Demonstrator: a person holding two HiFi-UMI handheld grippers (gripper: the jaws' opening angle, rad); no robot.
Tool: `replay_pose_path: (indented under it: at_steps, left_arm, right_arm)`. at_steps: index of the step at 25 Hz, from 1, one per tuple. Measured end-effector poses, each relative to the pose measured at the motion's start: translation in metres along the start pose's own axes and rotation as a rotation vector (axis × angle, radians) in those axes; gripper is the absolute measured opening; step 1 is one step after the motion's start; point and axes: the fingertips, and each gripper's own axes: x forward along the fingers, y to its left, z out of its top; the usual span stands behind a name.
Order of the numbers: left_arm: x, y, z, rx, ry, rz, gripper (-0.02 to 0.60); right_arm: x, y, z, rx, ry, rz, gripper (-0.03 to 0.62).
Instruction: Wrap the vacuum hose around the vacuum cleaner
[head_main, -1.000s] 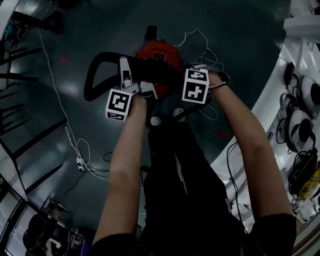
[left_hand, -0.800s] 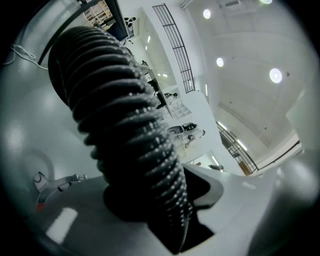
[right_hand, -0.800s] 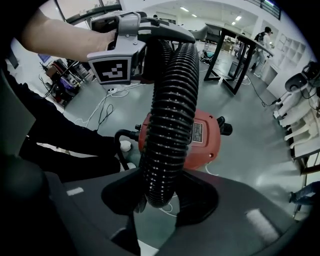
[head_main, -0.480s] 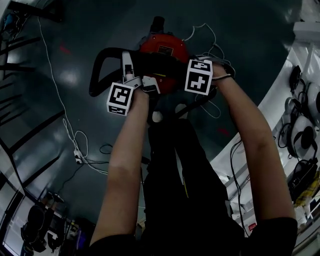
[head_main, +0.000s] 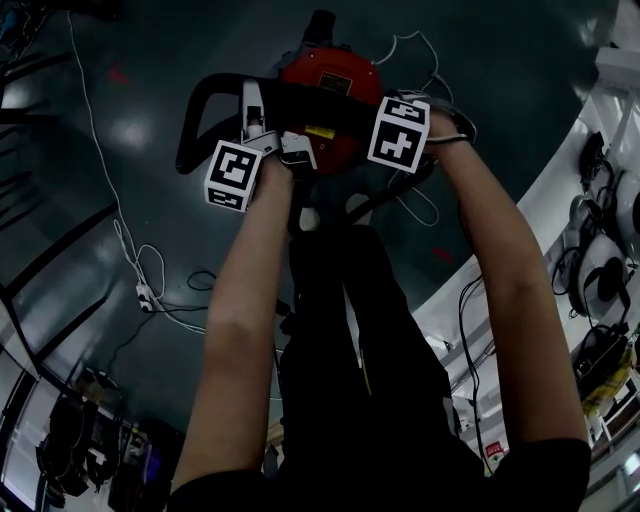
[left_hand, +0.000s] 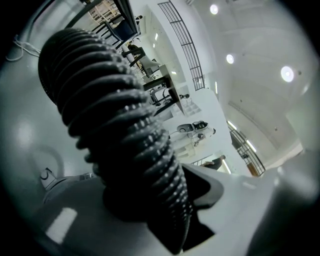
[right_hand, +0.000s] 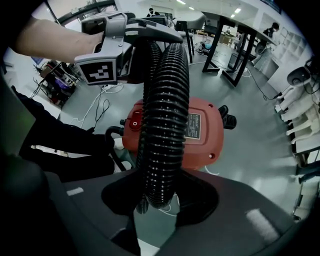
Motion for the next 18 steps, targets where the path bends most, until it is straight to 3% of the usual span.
replay_pose_path:
  at_steps: [15, 18]
  left_arm:
    - [0.019, 0.055, -0.004, -0.011, 0.092, 0.133, 0.211]
    - [0.024, 0.050, -0.016, 0.046, 0.199, 0.071, 0.254]
  right_arm:
    - [0.015, -0.019, 0.006, 0.107, 0.056, 0.023, 0.179]
    - [0.012, -0.041, 0.011, 0.304, 0.000, -0.017, 0.181]
